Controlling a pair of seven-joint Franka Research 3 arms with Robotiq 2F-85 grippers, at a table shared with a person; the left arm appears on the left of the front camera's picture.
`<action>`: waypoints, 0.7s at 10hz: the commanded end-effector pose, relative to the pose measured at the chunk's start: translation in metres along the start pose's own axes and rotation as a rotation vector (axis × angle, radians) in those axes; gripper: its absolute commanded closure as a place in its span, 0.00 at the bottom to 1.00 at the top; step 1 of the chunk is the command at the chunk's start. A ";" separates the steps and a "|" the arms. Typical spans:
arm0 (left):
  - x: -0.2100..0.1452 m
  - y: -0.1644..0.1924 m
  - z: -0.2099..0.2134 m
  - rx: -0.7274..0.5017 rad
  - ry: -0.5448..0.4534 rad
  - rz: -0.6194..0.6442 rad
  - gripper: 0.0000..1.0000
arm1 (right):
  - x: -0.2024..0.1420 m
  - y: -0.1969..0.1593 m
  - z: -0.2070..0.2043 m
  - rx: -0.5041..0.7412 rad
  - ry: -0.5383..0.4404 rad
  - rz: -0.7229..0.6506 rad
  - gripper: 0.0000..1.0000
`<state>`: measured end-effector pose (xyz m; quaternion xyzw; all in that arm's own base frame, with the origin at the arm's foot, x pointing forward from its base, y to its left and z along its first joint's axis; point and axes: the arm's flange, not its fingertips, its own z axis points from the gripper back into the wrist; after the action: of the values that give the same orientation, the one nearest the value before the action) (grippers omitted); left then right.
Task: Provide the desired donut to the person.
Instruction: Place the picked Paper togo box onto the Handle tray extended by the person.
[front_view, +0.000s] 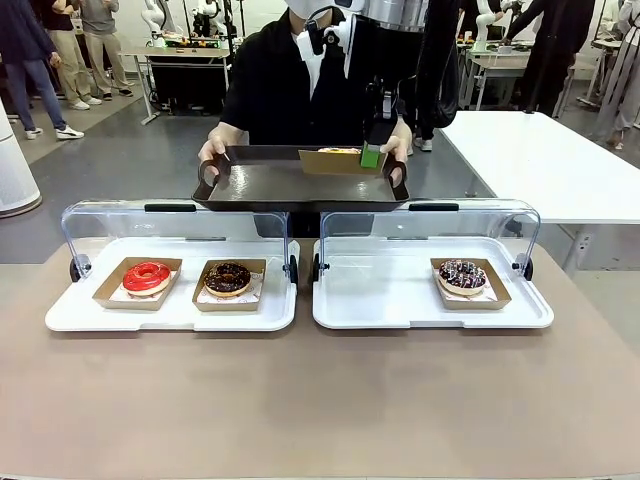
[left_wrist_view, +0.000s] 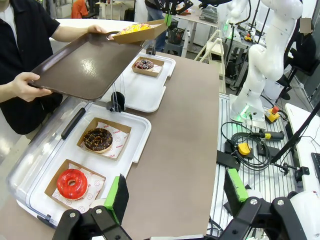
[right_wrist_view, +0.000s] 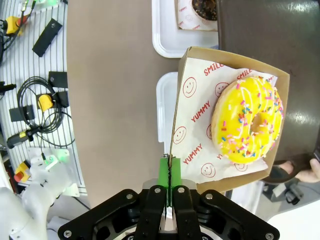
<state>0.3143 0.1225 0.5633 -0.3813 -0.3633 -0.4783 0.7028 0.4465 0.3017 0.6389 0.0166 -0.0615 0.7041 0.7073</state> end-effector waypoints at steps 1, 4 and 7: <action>0.000 0.000 0.001 -0.002 -0.009 -0.007 0.00 | 0.000 0.000 0.000 0.000 0.000 0.000 0.99; 0.000 0.000 0.001 -0.002 -0.009 -0.007 0.00 | -0.001 -0.044 0.014 -0.051 0.005 0.031 0.99; 0.000 0.000 0.001 -0.002 -0.009 -0.007 0.00 | -0.021 -0.102 0.002 0.007 0.026 0.076 0.99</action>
<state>0.3142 0.1226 0.5634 -0.3811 -0.3634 -0.4782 0.7028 0.5260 0.2801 0.6388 0.0096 -0.0705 0.7199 0.6904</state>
